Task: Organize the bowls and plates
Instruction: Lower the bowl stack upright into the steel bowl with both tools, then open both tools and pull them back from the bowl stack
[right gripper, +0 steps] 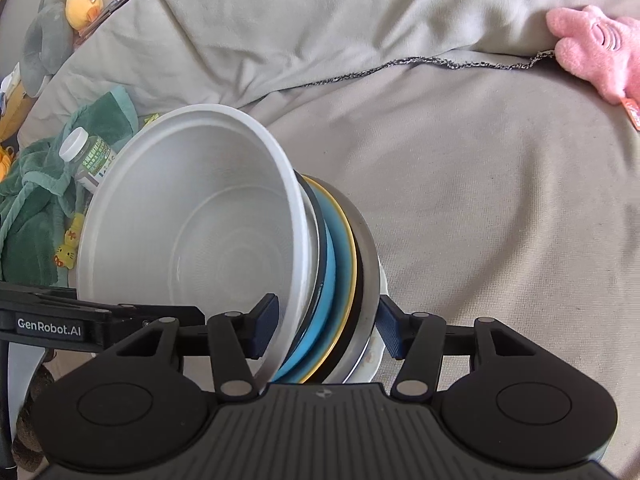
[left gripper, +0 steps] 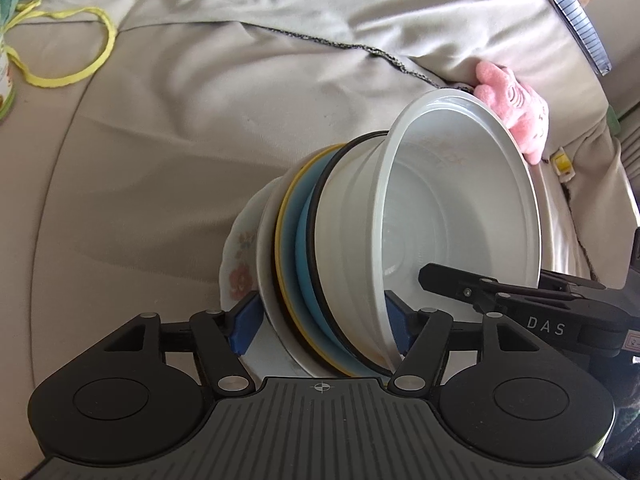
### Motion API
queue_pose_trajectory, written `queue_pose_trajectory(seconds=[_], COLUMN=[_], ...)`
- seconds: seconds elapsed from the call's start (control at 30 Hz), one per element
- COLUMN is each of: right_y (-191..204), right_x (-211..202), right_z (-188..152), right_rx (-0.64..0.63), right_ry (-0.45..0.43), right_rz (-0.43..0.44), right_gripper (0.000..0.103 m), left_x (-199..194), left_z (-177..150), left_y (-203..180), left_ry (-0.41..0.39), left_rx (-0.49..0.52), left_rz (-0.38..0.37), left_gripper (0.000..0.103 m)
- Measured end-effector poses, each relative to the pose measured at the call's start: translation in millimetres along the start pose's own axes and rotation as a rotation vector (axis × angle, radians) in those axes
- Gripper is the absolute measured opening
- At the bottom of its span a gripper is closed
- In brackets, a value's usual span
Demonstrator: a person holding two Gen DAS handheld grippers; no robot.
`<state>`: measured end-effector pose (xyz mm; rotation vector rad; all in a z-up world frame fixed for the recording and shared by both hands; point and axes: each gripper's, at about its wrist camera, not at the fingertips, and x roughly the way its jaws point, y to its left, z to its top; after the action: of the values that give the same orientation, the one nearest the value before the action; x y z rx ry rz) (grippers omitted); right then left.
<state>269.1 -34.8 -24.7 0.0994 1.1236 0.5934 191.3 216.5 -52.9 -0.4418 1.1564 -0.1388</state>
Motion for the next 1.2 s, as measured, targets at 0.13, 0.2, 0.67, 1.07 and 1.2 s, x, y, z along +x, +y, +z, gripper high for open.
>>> queue_pose_trajectory(seconds=[0.13, 0.2, 0.67, 1.07, 1.2], right_y=[2, 6, 47, 43, 41], right_x=[-6, -12, -107, -123, -118], right_z=[-2, -5, -110, -224, -231], right_rx=[-0.01, -0.02, -0.08, -0.087, -0.076], right_ry=[-0.028, -0.051, -0.391, -0.472, -0.451], right_rz=[-0.025, -0.043, -0.114, -0.149, -0.165], right_gripper=[0.054, 0.054, 0.056, 0.062, 0.062], left_x=[0, -2, -93, -81, -72], left_z=[-2, -4, -124, -260, -275], left_y=[-5, -6, -44, -75, -89], left_ry=[-0.015, -0.028, -0.568, -0.711, -0.674], left_rx=[0.018, 0.02, 0.117, 0.144, 0.189], left_rz=[0.037, 0.05, 0.083, 0.113, 0.236], left_gripper=[0.063, 0.059, 0.058, 0.016, 0.016])
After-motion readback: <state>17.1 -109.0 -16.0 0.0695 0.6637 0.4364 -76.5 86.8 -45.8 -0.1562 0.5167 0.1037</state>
